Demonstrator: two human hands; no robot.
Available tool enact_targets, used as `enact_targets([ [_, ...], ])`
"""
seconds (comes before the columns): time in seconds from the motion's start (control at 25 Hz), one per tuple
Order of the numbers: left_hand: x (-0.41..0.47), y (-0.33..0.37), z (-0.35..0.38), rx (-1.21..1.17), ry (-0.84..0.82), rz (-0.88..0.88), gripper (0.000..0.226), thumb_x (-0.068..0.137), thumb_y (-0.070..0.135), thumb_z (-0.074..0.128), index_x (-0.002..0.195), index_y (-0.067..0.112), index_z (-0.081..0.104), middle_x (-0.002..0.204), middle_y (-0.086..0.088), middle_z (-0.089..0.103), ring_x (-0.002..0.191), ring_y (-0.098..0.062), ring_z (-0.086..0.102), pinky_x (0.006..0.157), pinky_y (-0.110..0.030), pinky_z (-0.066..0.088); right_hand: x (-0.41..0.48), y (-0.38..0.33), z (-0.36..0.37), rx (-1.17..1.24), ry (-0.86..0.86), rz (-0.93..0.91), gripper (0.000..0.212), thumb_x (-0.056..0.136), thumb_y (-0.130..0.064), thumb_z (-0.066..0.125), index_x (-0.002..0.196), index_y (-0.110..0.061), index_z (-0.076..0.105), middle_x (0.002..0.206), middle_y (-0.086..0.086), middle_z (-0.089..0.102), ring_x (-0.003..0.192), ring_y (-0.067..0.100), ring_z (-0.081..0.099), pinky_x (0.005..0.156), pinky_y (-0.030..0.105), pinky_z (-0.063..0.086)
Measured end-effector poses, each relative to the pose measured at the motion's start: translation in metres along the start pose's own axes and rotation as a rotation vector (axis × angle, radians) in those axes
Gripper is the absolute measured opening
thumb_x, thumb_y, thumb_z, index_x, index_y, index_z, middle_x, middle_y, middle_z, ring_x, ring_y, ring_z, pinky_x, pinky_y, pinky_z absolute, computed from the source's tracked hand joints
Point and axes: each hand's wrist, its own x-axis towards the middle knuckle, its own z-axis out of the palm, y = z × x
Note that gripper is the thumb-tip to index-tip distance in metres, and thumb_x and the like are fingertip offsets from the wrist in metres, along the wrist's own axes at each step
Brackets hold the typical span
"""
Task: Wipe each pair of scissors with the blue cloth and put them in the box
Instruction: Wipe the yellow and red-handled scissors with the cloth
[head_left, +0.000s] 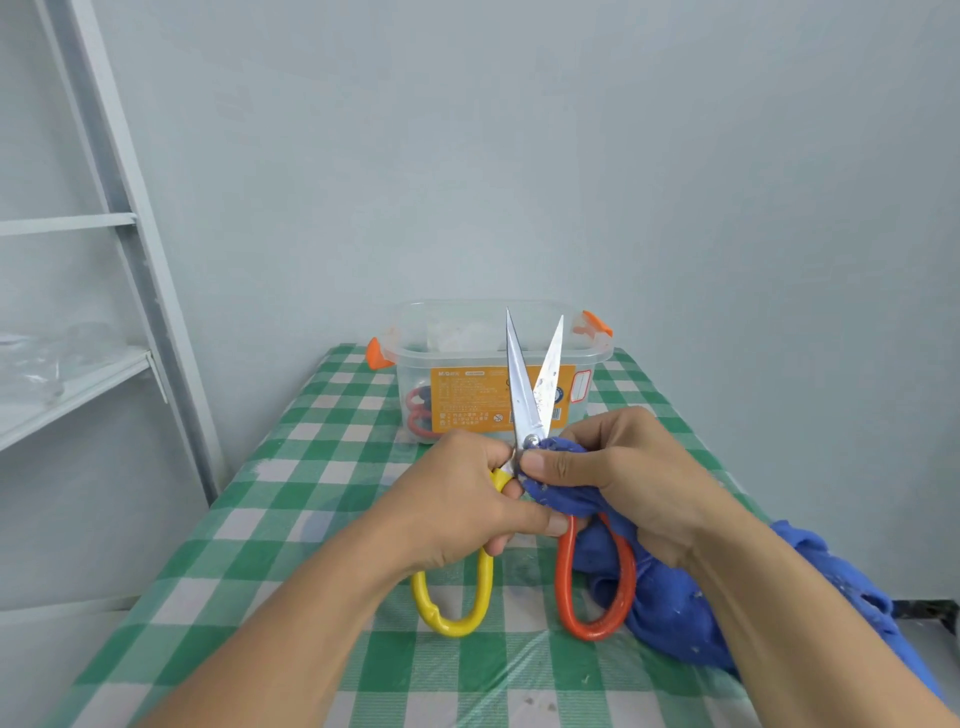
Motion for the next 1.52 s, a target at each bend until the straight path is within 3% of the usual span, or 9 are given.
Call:
enact_targets([
  [0.16, -0.001, -0.002, -0.001, -0.019, -0.006, -0.013, 0.034, 0.072, 0.027, 0.089, 0.076, 0.005, 0.063, 0.046, 0.004, 0.05, 0.047, -0.014, 0.048, 0.06, -0.027, 0.039, 0.0, 0.003, -0.007, 0.1, -0.025, 0.02, 0.02, 0.087, -0.004, 0.069, 0.078, 0.014, 0.07, 0.072, 0.021, 0.067, 0.061, 0.023, 0.062, 0.06, 0.027, 0.053],
  [0.4, 0.001, 0.0, 0.002, 0.022, 0.01, 0.017, 0.027, 0.077, 0.03, 0.085, 0.089, 0.012, 0.068, 0.045, 0.009, 0.049, 0.061, -0.026, 0.063, 0.068, -0.032, 0.048, 0.001, 0.006, 0.011, 0.022, 0.089, -0.015, 0.042, 0.09, -0.046, 0.064, 0.073, -0.008, 0.067, 0.071, 0.028, 0.062, 0.054, 0.023, 0.051, 0.052, 0.029, 0.045],
  [0.6, -0.002, 0.004, 0.005, 0.069, -0.017, 0.006, 0.025, 0.079, 0.036, 0.083, 0.082, 0.019, 0.065, 0.043, 0.014, 0.047, 0.041, -0.01, 0.051, 0.059, -0.025, 0.043, -0.001, -0.001, 0.011, -0.041, 0.153, 0.039, 0.06, 0.073, -0.061, 0.071, 0.072, -0.001, 0.064, 0.059, 0.02, 0.063, 0.046, 0.022, 0.05, 0.052, 0.026, 0.043],
  [0.84, -0.002, 0.003, 0.008, 0.085, -0.004, -0.002, 0.028, 0.077, 0.041, 0.083, 0.08, 0.021, 0.064, 0.042, 0.014, 0.049, 0.04, -0.009, 0.05, 0.055, -0.023, 0.039, 0.0, 0.0, 0.011, -0.075, 0.186, 0.029, 0.05, 0.081, -0.054, 0.072, 0.058, -0.012, 0.057, 0.053, 0.015, 0.057, 0.045, 0.022, 0.047, 0.048, 0.025, 0.04],
  [1.04, 0.001, -0.002, 0.004, -0.014, 0.008, -0.028, 0.025, 0.075, 0.039, 0.086, 0.065, 0.028, 0.066, 0.046, 0.001, 0.05, 0.045, -0.015, 0.045, 0.06, -0.029, 0.039, 0.001, 0.004, -0.002, 0.053, 0.006, -0.032, 0.032, 0.094, -0.014, 0.066, 0.062, -0.012, 0.071, 0.06, 0.008, 0.058, 0.054, 0.013, 0.051, 0.055, 0.018, 0.044],
  [1.16, 0.0, -0.004, 0.004, -0.029, -0.009, -0.043, 0.024, 0.076, 0.04, 0.085, 0.062, 0.031, 0.067, 0.047, -0.001, 0.051, 0.048, -0.016, 0.044, 0.062, -0.029, 0.039, 0.002, 0.008, -0.001, -0.032, 0.012, -0.066, 0.027, 0.093, -0.009, 0.068, 0.065, -0.008, 0.07, 0.061, 0.004, 0.058, 0.058, 0.011, 0.05, 0.059, 0.017, 0.042],
  [1.28, 0.0, -0.003, 0.004, -0.025, -0.005, -0.057, 0.024, 0.076, 0.039, 0.084, 0.083, 0.02, 0.072, 0.045, 0.001, 0.05, 0.046, -0.013, 0.043, 0.061, -0.027, 0.037, 0.001, 0.01, 0.004, -0.162, 0.095, -0.09, 0.027, 0.091, -0.019, 0.073, 0.07, -0.003, 0.07, 0.063, 0.009, 0.062, 0.06, 0.013, 0.048, 0.059, 0.023, 0.04],
  [1.4, -0.001, 0.0, 0.006, 0.0, 0.01, -0.052, 0.02, 0.079, 0.038, 0.081, 0.082, 0.022, 0.069, 0.046, 0.001, 0.05, 0.047, -0.013, 0.044, 0.058, -0.027, 0.036, 0.003, 0.012, 0.013, -0.33, 0.234, -0.124, 0.037, 0.087, -0.04, 0.075, 0.074, -0.006, 0.069, 0.058, 0.005, 0.056, 0.055, 0.012, 0.044, 0.055, 0.027, 0.037],
  [1.52, 0.001, 0.002, 0.01, 0.054, 0.058, -0.068, 0.021, 0.08, 0.033, 0.077, 0.076, 0.021, 0.061, 0.044, 0.002, 0.053, 0.047, -0.013, 0.046, 0.058, -0.027, 0.038, 0.005, 0.017, 0.024, -0.61, 0.407, -0.155, 0.05, 0.088, -0.058, 0.061, 0.072, -0.011, 0.062, 0.057, 0.001, 0.05, 0.059, 0.017, 0.046, 0.057, 0.034, 0.037],
])
